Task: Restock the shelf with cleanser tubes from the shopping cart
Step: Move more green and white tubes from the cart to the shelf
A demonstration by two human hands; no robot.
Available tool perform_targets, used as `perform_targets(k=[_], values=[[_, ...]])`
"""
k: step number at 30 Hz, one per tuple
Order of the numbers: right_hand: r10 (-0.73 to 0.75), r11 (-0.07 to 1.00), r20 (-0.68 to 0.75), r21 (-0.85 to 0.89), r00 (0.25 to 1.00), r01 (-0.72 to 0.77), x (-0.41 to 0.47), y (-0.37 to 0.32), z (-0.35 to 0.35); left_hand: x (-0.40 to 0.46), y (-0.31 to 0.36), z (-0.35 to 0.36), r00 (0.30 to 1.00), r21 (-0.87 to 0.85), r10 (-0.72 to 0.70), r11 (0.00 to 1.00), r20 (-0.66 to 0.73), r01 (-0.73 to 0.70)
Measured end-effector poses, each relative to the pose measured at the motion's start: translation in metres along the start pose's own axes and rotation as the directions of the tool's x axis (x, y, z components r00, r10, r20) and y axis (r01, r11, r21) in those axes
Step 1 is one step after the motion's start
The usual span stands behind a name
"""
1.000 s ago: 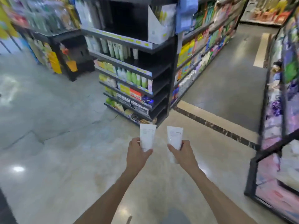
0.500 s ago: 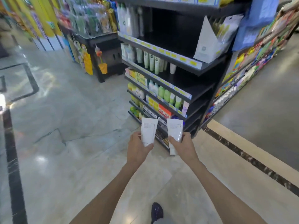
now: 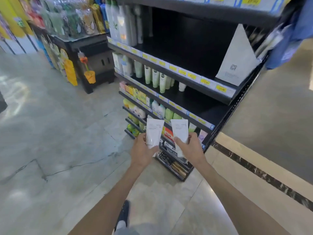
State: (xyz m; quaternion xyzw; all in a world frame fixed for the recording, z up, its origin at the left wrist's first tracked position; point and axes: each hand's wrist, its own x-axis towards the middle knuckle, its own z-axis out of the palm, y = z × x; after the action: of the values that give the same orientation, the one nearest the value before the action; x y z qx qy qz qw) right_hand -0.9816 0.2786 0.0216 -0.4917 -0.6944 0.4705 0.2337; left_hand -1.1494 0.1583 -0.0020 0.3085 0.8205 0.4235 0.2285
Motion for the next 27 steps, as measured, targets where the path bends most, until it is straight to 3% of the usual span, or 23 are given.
perform_targets(k=[7, 12, 18, 23, 27], values=[[0.131, 0.991, -0.180, 0.033, 0.975, -0.127, 0.079, -0.033, 0.052, 0.148, -0.006, -0.022, 0.976, -0.013, 0.113, 0.994, 0.184, -0.113], [0.185, 0.983, -0.303, 0.068, 0.935, -0.172, 0.128, -0.061, 0.073, 0.246, -0.008, -0.026, 0.908, 0.060, 0.210, 0.967, 0.364, -0.248], [0.206, 0.977, -0.386, 0.026, 0.899, -0.213, 0.192, -0.066, 0.071, 0.311, 0.021, -0.009, 0.867, -0.014, 0.267, 0.957, 0.421, -0.289], [0.219, 0.973, -0.460, 0.033, 0.860, -0.230, 0.248, -0.045, 0.068, 0.353, 0.020, 0.031, 0.866, -0.125, 0.342, 0.940, 0.365, -0.318], [0.146, 0.984, -0.496, -0.015, 0.856, -0.177, 0.289, -0.032, 0.071, 0.368, 0.008, 0.055, 0.858, -0.216, 0.377, 0.923, 0.349, -0.317]])
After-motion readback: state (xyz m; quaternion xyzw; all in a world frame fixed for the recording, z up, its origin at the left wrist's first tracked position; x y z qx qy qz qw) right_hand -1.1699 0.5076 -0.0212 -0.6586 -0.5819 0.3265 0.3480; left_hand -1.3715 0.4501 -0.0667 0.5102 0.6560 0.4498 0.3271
